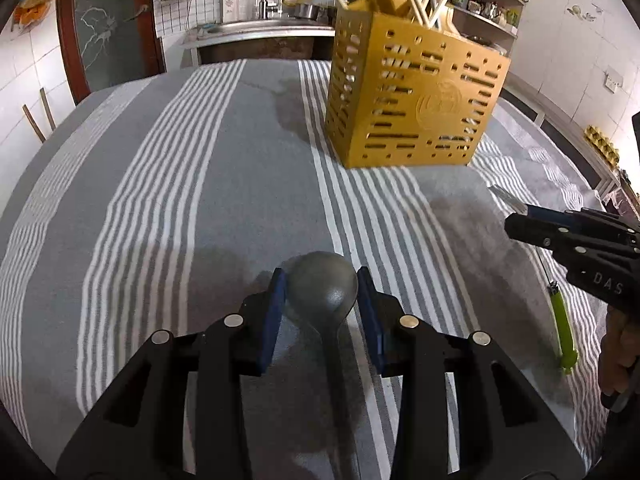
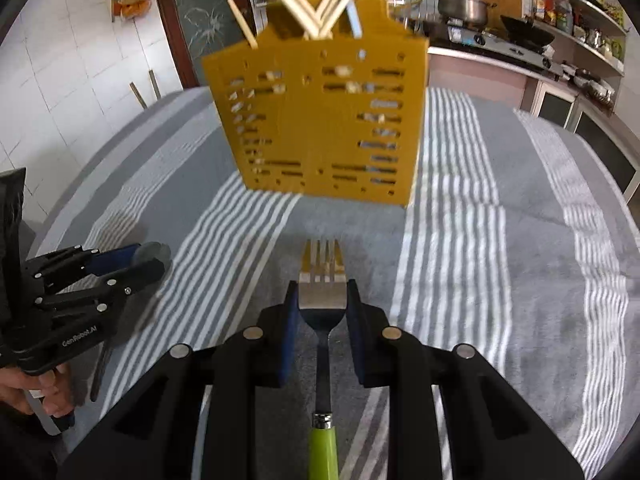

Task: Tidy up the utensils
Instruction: 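Lift the spoon with the left tool while the right tool carries the fork above the holder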

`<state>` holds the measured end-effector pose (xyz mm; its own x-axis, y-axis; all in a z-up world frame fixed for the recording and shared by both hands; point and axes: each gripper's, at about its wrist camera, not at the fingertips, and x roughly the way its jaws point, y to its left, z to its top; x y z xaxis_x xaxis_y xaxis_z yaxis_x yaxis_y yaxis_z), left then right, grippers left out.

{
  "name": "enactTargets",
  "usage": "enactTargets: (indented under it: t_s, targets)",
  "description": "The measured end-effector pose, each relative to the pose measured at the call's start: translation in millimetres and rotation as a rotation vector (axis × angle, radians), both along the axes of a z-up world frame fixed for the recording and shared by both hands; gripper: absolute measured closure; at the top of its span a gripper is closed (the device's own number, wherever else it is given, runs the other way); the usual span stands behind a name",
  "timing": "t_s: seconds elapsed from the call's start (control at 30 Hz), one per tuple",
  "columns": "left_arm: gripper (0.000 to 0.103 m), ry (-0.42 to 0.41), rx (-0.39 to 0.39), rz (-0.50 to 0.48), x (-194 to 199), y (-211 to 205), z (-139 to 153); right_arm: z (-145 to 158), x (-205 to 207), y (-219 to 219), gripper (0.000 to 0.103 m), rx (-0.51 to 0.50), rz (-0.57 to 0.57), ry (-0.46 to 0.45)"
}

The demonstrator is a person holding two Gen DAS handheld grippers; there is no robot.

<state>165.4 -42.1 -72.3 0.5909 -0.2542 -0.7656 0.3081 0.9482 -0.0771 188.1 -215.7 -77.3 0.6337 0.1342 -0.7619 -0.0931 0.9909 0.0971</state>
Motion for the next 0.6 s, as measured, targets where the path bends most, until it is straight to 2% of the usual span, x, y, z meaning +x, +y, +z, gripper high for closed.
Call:
enactTargets:
  t_s: [0.37, 0.6]
  targets:
    - [0.068, -0.078, -0.023, 0.002, -20, 5, 26, 37, -30, -18, 0.08, 0.018, -0.018, -0.129]
    - [0.068, -0.136, -0.063, 0.022, -42, 13, 43, 53, -53, -20, 0.08, 0.016, -0.026, -0.2]
